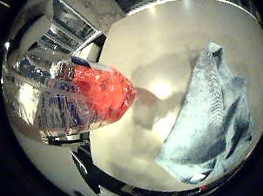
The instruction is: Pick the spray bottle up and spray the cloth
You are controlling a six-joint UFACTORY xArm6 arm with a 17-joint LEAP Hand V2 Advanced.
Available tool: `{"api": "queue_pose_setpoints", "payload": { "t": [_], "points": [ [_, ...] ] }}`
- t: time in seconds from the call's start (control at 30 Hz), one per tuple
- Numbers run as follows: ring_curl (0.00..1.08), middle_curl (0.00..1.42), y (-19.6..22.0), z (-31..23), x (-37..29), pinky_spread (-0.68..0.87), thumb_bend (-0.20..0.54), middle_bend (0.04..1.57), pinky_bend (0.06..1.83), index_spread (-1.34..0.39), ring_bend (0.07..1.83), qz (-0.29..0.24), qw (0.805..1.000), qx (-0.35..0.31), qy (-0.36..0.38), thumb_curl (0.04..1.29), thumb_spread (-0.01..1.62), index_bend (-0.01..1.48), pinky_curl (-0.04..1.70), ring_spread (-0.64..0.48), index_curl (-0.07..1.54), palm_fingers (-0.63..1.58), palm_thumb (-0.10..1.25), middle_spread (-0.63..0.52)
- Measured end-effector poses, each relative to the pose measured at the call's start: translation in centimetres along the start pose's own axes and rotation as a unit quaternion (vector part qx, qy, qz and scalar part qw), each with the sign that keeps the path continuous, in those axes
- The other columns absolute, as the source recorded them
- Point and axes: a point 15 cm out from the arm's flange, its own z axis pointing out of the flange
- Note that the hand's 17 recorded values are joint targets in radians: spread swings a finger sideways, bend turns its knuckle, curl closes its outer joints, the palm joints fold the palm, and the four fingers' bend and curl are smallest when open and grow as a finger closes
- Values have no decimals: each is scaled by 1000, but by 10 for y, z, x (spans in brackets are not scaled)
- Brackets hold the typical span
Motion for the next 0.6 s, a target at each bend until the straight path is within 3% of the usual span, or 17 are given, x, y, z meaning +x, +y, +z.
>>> {"api": "queue_pose_setpoints", "payload": {
  "t": [0.17,0.4,0.57,0.6],
  "points": [
    [829,746,-1,18,21,-174,-20,1350,1007,-266,1315,8,1000,-7,2,892,750,999,1384,-222,994,1122,948,-110],
    [661,634,11,38,37,-283,-35,1177,882,-275,1210,14,999,-32,-8,729,944,806,1088,-180,887,1147,865,-98],
    [575,546,29,44,44,-461,-28,896,921,-342,1120,0,998,-68,-6,627,974,413,925,-207,789,789,821,-141],
    [556,523,32,44,47,-455,-26,815,902,-373,1084,-6,997,-77,-2,608,992,353,916,-214,759,594,818,-144]
  ]
}}
